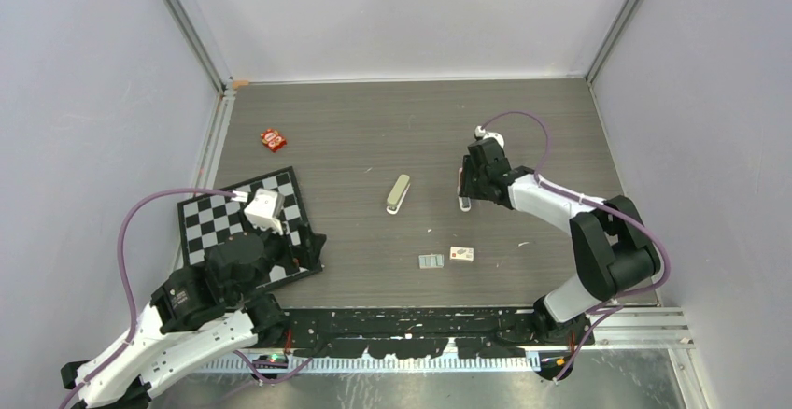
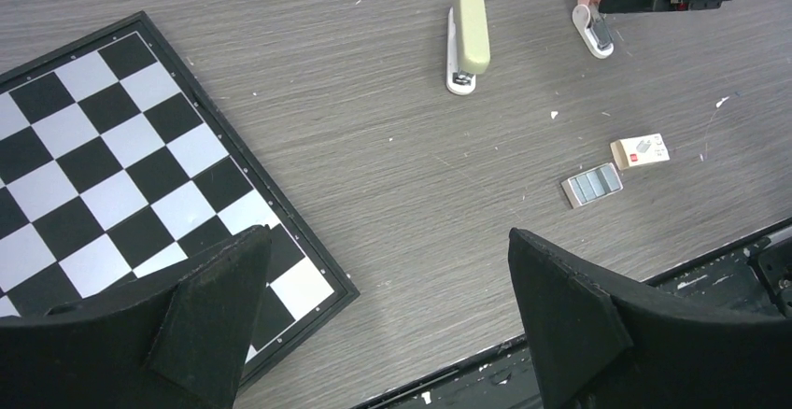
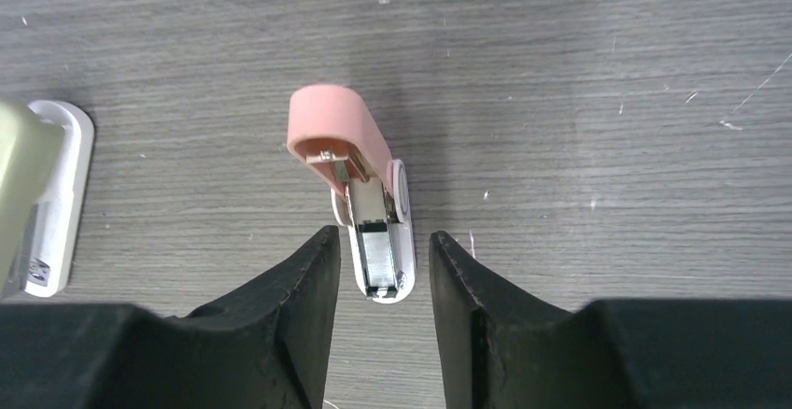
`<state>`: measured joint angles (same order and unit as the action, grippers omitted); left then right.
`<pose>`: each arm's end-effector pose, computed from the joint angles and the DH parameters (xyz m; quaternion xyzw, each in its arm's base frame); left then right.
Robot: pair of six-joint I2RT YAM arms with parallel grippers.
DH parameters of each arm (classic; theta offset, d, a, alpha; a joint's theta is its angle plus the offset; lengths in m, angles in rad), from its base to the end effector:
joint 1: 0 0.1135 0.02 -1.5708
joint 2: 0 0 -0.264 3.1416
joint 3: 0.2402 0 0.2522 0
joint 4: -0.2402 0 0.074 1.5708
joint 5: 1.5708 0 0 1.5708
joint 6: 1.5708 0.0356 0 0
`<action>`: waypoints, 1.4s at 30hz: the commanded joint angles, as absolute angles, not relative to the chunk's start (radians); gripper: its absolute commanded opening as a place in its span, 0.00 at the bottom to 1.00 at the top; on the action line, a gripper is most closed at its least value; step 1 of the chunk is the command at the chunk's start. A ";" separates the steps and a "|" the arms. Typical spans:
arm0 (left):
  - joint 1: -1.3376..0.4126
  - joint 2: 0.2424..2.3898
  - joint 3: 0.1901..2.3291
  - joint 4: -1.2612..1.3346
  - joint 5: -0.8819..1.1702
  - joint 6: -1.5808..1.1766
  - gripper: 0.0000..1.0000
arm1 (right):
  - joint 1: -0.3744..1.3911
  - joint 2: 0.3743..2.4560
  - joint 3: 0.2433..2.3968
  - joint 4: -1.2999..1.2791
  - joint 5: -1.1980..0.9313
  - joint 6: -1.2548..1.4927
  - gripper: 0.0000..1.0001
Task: Load the staples into the stapler
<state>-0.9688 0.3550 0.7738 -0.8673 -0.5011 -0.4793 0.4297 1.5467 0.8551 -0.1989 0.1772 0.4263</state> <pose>0.0518 -0.0453 0.3141 0.0707 0.8277 -0.1843 0.5253 0.2837 0.1231 0.1826 0.0279 0.9391 0.0620 0.3370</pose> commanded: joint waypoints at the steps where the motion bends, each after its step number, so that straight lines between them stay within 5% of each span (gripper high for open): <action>1: -0.971 0.372 0.798 -0.773 -0.510 -0.486 1.00 | 0.414 1.502 0.909 -0.220 0.179 0.448 0.43; 7: -0.970 0.598 0.852 -0.612 -0.421 -0.479 0.90 | 0.364 1.515 0.937 -0.268 0.118 0.462 0.38; 16: -0.892 1.082 0.988 -0.288 -0.226 -0.523 0.70 | 0.258 1.497 0.904 -0.283 -0.054 0.531 0.48; 22: -0.814 1.359 1.086 -0.100 -0.104 -0.569 0.65 | 0.249 1.534 0.873 -0.211 -0.173 0.592 0.48; 33: -0.716 1.823 1.296 0.099 -0.010 -0.611 0.45 | 0.248 1.534 0.840 -0.213 -0.183 0.621 0.44; 42: -0.703 2.051 1.464 0.154 0.091 -0.595 0.39 | 0.248 1.531 0.845 -0.246 -0.151 0.589 0.42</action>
<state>-0.7036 2.0060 1.3727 0.0483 0.0135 -0.5987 0.2485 1.5448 0.8253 -0.2455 -0.1650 0.5995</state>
